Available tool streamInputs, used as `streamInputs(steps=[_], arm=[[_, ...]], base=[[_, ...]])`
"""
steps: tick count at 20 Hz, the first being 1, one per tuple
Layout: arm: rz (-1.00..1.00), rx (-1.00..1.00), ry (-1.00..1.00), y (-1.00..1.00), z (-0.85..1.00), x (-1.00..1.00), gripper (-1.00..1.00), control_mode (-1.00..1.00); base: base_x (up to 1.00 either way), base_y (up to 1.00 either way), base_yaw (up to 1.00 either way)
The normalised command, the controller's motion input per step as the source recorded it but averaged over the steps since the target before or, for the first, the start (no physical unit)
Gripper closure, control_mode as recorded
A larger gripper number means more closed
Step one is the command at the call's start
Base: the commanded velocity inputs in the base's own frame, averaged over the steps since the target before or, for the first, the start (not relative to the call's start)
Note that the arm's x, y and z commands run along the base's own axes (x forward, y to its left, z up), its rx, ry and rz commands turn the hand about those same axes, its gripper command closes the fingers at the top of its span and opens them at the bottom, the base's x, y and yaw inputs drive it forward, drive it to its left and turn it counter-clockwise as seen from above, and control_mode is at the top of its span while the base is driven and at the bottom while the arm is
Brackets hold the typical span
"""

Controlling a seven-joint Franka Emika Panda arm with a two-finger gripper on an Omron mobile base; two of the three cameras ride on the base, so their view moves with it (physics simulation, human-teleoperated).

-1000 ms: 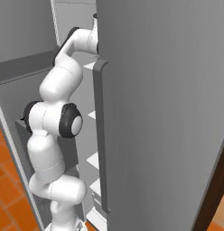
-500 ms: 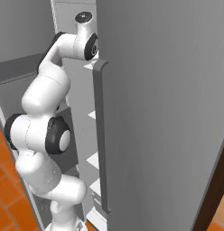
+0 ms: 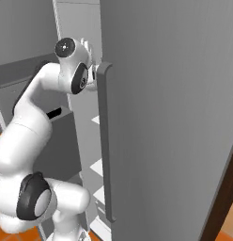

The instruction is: Take the meat container that has the fish and place it on the second highest rack of the freezer. Then take the vegetable container that has the bell pepper and mushroom and place it on the highest rack of the freezer.

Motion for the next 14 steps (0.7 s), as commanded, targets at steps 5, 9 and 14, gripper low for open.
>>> streamInputs(steps=[5,9,14], arm=[[0.0,0.0,0.0,0.28,0.43,-1.0,-1.0,-1.0],[0.0,0.0,-0.02,0.33,0.29,-1.0,-1.0,-1.0],[0.0,0.0,-0.13,0.16,0.02,-1.0,-1.0,-1.0]], base=[[0.0,0.0,0.0],[0.0,0.0,0.0],[0.0,0.0,0.0]])
